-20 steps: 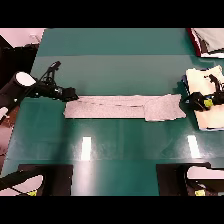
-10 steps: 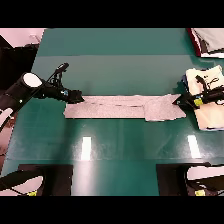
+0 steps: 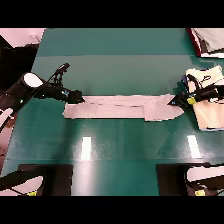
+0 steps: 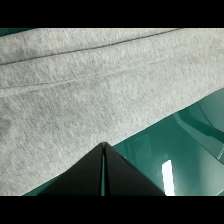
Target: Fold the shirts.
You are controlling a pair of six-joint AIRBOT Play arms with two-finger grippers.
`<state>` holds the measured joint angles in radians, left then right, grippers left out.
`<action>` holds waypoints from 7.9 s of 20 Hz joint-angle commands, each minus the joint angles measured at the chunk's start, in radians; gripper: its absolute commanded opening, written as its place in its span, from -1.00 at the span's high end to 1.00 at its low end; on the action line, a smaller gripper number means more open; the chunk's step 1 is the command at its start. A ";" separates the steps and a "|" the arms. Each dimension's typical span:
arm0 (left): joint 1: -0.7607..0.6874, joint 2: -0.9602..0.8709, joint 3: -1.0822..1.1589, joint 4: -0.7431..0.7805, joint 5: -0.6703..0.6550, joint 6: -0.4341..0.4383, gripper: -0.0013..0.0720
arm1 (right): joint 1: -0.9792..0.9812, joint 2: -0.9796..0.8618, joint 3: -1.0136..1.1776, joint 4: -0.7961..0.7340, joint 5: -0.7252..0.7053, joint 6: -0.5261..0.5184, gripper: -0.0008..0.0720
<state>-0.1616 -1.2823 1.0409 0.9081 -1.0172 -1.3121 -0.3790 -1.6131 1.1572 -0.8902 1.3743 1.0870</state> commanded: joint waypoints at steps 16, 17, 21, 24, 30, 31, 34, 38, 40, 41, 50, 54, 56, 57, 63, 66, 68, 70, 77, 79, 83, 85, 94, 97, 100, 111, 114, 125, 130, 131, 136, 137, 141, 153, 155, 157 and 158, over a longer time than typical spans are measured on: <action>-0.364 -0.514 0.529 0.003 0.037 -0.050 0.91 | 0.267 0.211 0.409 0.007 0.209 0.250 0.95; -0.380 -0.555 0.561 0.003 0.037 -0.051 0.91 | 0.309 0.210 0.448 0.008 0.208 0.267 0.95; -0.390 -0.648 0.614 -0.003 0.063 -0.095 0.91 | 0.452 0.210 0.572 -0.003 0.201 0.305 0.95; -0.390 -0.650 0.618 0.002 0.061 -0.094 0.91 | 0.523 0.193 0.630 -0.002 0.188 0.315 0.95; -0.300 -0.634 0.756 0.044 -0.148 -0.095 0.91 | 0.659 0.054 0.760 -0.003 0.186 0.319 0.95; -0.271 -0.612 0.769 0.070 -0.172 -0.095 0.91 | 0.683 0.030 0.778 -0.003 0.184 0.319 0.95; -0.156 -0.482 0.779 0.190 -0.216 -0.095 0.91 | 0.760 -0.053 0.840 -0.002 0.158 0.319 0.95; 0.014 -0.287 0.779 0.319 -0.326 -0.094 0.91 | 0.880 -0.157 0.885 -0.002 0.058 0.318 0.95; 0.084 -0.204 0.779 0.364 -0.363 -0.094 0.91 | 0.945 -0.211 0.885 0.001 -0.019 0.292 0.94; 0.113 -0.170 0.779 0.374 -0.371 -0.094 0.91 | 0.981 -0.238 0.885 0.002 -0.067 0.259 0.94; 0.214 -0.068 0.777 0.392 -0.420 -0.091 0.91 | 1.134 -0.270 0.885 -0.025 -0.261 0.123 -0.34; 0.214 -0.069 0.777 0.389 -0.423 -0.083 0.90 | 0.977 -0.148 0.724 -0.158 -0.031 0.182 -0.34; 0.214 -0.071 0.774 0.386 -0.423 -0.084 0.90 | 0.877 -0.078 0.570 -0.158 -0.010 0.199 -0.34; 0.214 -0.072 0.774 0.386 -0.423 -0.083 0.90 | 0.825 -0.042 0.485 -0.157 -0.023 0.208 -0.34; 0.214 -0.074 0.720 0.353 -0.388 -0.083 0.90 | 0.573 0.058 0.106 0.017 -0.170 0.257 -0.96; 0.214 -0.074 0.677 0.325 -0.373 -0.083 0.91 | 0.544 0.008 0.036 0.161 -0.225 0.250 -0.93; 0.214 -0.074 0.668 0.325 -0.375 -0.082 0.91 | 0.563 -0.046 0.026 0.250 -0.248 0.201 -0.85; 0.214 -0.074 0.668 0.318 -0.377 -0.075 0.90 | 0.606 -0.096 0.027 0.355 -0.291 0.154 -0.81; 0.214 -0.074 0.668 0.318 -0.378 -0.068 0.91 | 0.760 -0.160 0.043 0.530 -0.478 0.056 -0.03; 0.214 -0.074 0.668 0.318 -0.378 -0.068 0.90 | 0.782 -0.160 0.084 0.529 -0.484 -0.005 0.59; 0.214 -0.074 0.668 0.319 -0.380 -0.068 0.90 | 0.755 -0.151 0.215 0.519 -0.472 -0.051 0.95; 0.214 -0.074 0.668 0.319 -0.386 -0.067 0.91 | 0.682 -0.116 0.251 0.519 -0.480 -0.048 0.95; 0.214 -0.074 0.668 0.310 -0.384 -0.042 0.91 | 0.085 0.101 0.298 0.339 -0.539 0.031 0.95; 0.214 -0.074 0.668 0.294 -0.378 -0.043 0.91 | -0.054 0.116 0.306 0.338 -0.546 0.031 0.95; 0.214 -0.074 0.668 0.280 -0.381 -0.042 0.91 | -0.113 0.116 0.307 0.337 -0.576 0.026 0.95; 0.211 -0.074 0.668 0.269 -0.407 -0.042 0.90 | -0.145 0.127 0.625 0.275 -0.502 -0.077 0.95; 0.211 -0.074 0.668 0.262 -0.408 -0.042 0.91 | -0.156 0.178 0.651 0.088 -0.451 0.021 0.95; 0.211 -0.074 0.668 0.259 -0.451 -0.041 0.90 | -0.322 0.440 0.306 -0.133 -0.173 0.174 0.94; 0.211 -0.074 0.668 0.259 -0.461 -0.041 0.90 | -0.485 0.525 0.096 -0.135 -0.061 0.225 0.92; 0.211 -0.074 0.668 0.259 -0.463 -0.041 0.91 | -0.525 0.536 0.056 -0.135 -0.037 0.225 0.76; 0.211 -0.074 0.668 0.258 -0.468 -0.041 0.90 | -0.715 0.596 -0.127 -0.134 -0.017 0.238 -0.60; 0.211 -0.074 0.668 0.259 -0.468 -0.041 0.90 | -0.753 0.608 -0.146 -0.134 -0.018 0.260 -0.60; 0.211 -0.074 0.668 0.258 -0.452 -0.041 0.90 | -0.801 0.670 -0.181 -0.011 -0.050 0.300 -0.60; 0.211 -0.073 0.668 0.258 -0.402 -0.045 0.90 | 0.129 0.746 -0.180 0.128 -0.222 0.299 0.78; 0.211 -0.073 0.668 0.258 -0.403 -0.045 0.90 | 0.217 0.746 -0.180 0.129 -0.288 0.300 0.94; 0.211 -0.073 0.668 0.258 -0.403 -0.045 0.90 | 0.267 0.746 -0.180 0.129 -0.319 0.299 0.94; 0.211 -0.073 0.668 0.258 -0.403 -0.044 0.90 | 0.281 0.746 -0.180 0.129 -0.324 0.299 0.94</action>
<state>0.0494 -1.3563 1.7088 1.1660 -1.4216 -1.3560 -0.1902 -0.8680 0.9771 -0.7624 1.1164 1.3861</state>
